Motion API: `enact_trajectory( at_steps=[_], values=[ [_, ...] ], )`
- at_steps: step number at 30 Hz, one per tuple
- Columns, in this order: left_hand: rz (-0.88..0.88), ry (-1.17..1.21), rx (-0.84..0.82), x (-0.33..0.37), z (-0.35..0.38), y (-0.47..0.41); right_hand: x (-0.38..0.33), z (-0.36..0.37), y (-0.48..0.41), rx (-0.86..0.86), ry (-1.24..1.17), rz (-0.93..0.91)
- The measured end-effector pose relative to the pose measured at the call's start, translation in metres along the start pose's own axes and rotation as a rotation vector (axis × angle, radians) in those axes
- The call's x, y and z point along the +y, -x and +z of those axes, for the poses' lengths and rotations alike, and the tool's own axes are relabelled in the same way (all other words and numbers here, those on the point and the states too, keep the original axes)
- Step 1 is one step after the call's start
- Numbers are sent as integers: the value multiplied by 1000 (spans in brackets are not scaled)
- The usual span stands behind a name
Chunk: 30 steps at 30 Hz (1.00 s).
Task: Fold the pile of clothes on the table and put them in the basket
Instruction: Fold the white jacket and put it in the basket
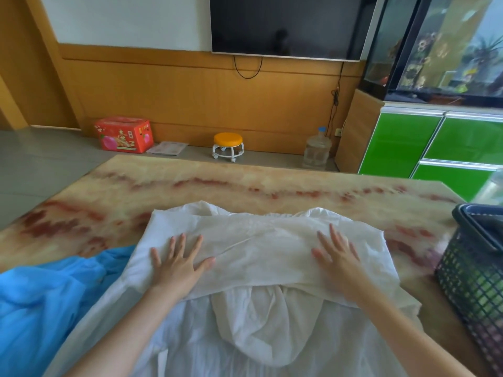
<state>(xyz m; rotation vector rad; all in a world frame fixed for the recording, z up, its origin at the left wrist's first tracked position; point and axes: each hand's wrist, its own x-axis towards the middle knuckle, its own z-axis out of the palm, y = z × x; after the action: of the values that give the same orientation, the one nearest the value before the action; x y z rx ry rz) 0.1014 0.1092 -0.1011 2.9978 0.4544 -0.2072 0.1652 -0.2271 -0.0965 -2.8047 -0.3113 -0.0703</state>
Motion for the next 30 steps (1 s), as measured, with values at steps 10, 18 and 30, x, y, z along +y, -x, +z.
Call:
enact_trajectory(
  at_steps=[10, 18, 30],
  values=[
    [-71, 101, 296, -36, -32, 3, -40, -4, 6, -103, 41, 131],
    [-349, 587, -12, -99, -62, 33, -220, -8, -20, -147, -321, -63],
    [-122, 984, -17, -92, -64, 70, -357, 45, -25, -287, -47, -46]
  ],
)
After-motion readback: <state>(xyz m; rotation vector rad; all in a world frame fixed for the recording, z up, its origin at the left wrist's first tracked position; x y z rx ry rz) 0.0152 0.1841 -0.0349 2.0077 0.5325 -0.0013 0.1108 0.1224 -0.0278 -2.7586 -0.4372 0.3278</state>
